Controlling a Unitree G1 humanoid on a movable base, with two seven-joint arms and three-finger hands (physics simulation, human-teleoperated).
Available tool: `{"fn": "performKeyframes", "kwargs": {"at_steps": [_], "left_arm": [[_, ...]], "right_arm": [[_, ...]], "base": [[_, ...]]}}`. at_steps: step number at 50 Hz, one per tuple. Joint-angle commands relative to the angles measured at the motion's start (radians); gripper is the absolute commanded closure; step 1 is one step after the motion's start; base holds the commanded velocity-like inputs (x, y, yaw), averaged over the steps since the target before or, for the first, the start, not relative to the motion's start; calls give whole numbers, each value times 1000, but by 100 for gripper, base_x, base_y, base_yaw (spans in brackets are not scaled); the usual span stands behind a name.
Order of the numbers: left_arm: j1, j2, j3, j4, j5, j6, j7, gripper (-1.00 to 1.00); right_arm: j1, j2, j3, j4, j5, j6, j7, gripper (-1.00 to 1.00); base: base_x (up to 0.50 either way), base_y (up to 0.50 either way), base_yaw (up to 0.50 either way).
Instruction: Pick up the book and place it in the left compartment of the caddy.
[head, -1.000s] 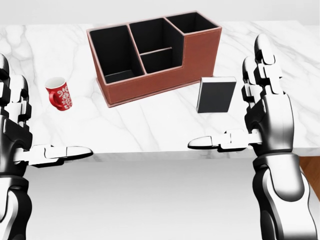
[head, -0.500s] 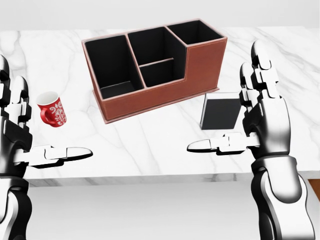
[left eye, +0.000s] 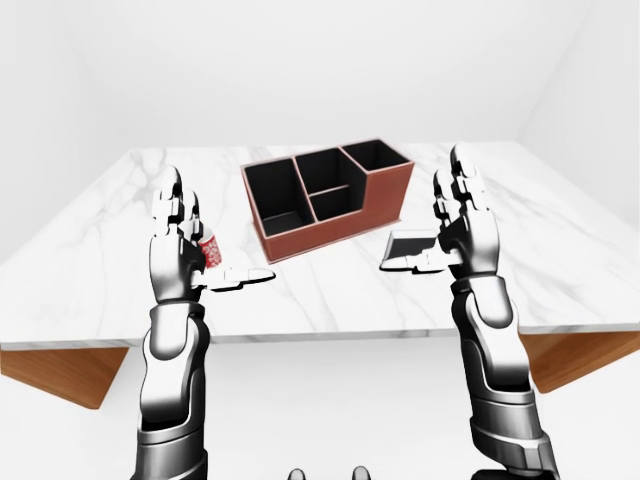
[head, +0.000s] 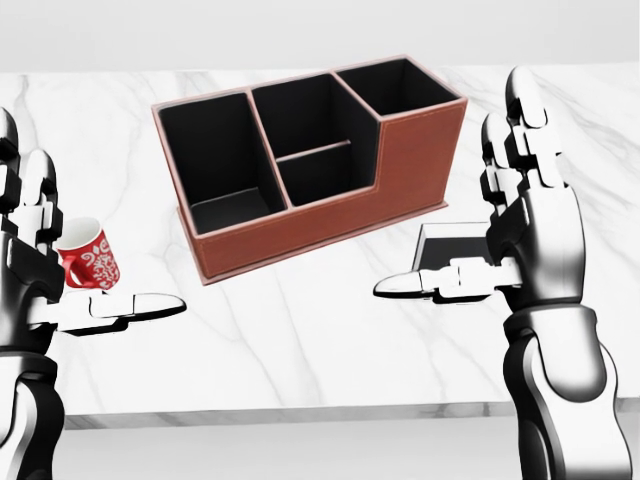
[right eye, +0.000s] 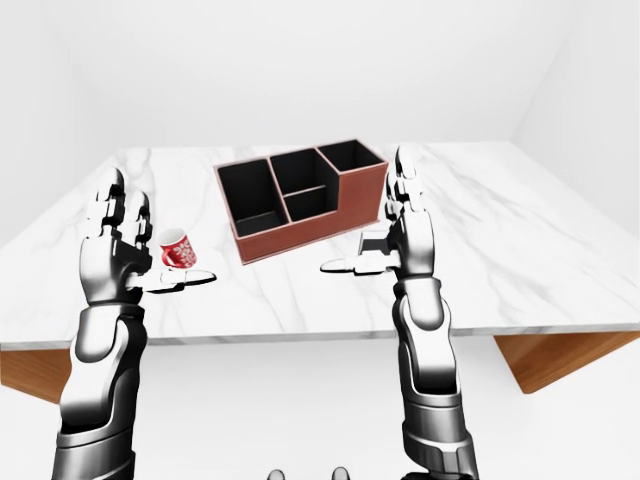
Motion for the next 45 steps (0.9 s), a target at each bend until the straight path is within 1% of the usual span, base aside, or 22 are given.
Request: {"fn": "performKeyframes", "kwargs": {"at_steps": [1, 25, 45], "left_arm": [[-3, -1, -1, -1, 2, 0, 1, -100], [7, 2, 6, -23, -1, 0, -2, -100], [13, 4, 9, -32, 2, 0, -16, -100]], "right_arm": [[-8, -1, 1, -12, 2, 0, -1, -100], [0, -7, -6, -55, 2, 0, 5, -100], [8, -5, -8, -49, -2, 0, 2, -100]], "base": [[26, 0, 0], [26, 0, 0], [26, 0, 0]]}}
